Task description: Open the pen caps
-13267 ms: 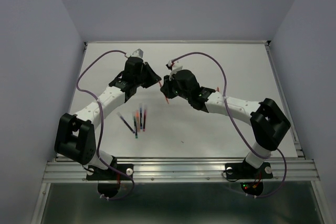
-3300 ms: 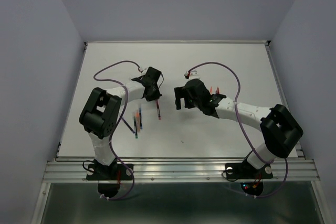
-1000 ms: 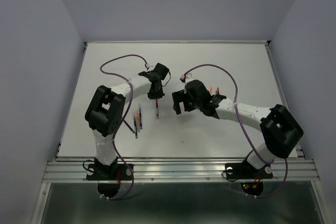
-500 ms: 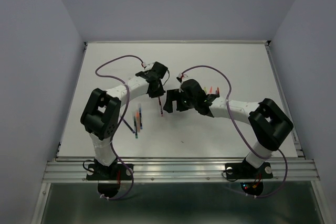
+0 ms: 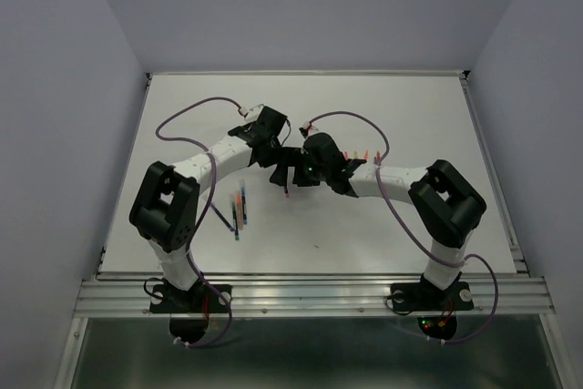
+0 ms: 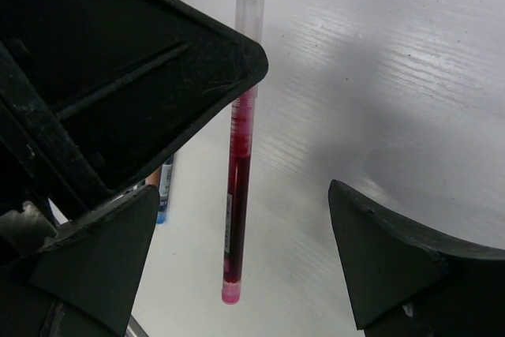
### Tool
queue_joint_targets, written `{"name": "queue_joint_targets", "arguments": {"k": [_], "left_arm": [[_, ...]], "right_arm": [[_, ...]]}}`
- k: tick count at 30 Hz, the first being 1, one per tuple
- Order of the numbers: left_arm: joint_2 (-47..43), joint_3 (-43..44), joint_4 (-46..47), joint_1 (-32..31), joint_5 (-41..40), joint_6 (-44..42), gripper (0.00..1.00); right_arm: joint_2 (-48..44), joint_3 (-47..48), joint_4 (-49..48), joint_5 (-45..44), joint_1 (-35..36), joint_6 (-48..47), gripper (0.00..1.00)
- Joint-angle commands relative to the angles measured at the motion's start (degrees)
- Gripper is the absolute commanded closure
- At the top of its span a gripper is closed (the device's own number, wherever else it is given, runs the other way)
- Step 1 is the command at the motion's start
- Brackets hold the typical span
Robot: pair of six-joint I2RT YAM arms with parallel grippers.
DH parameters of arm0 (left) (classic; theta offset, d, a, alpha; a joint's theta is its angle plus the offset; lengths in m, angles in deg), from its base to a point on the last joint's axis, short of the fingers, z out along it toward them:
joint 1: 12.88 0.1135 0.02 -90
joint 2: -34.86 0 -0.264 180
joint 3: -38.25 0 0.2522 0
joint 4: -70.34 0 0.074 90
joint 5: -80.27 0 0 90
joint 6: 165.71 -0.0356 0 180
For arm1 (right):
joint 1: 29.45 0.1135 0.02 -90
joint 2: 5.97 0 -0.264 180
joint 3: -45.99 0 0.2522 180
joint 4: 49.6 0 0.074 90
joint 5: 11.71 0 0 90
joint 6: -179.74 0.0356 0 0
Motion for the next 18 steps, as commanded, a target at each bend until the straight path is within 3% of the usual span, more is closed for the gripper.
{"name": "queue_joint_targets", "arguments": {"k": [1,4,13,18], "left_arm": [[-3.46,-0.91,1.27,-0.23,0.0,1.48,1.0],[-4.25,-1.26,1.53,-0.32,0.09,1.83,1.0],[-5.83,-1.96,2.67,-0.58,0.97,2.63,1.0],[-6.88,-2.31,2.93,-0.58,0.97,2.98,1.0]], "right_arm": [[0.78,2.86,-4.58,0.25,0.4,2.67,0.12],[1.13,3.39,-4.67,-0.36,0.4,3.64,0.31],[2.19,4.18,-3.79,-1.59,0.4,4.61,0.4],[2.45,4.88,-1.95,-4.58,0.4,4.7,0.58]]}}
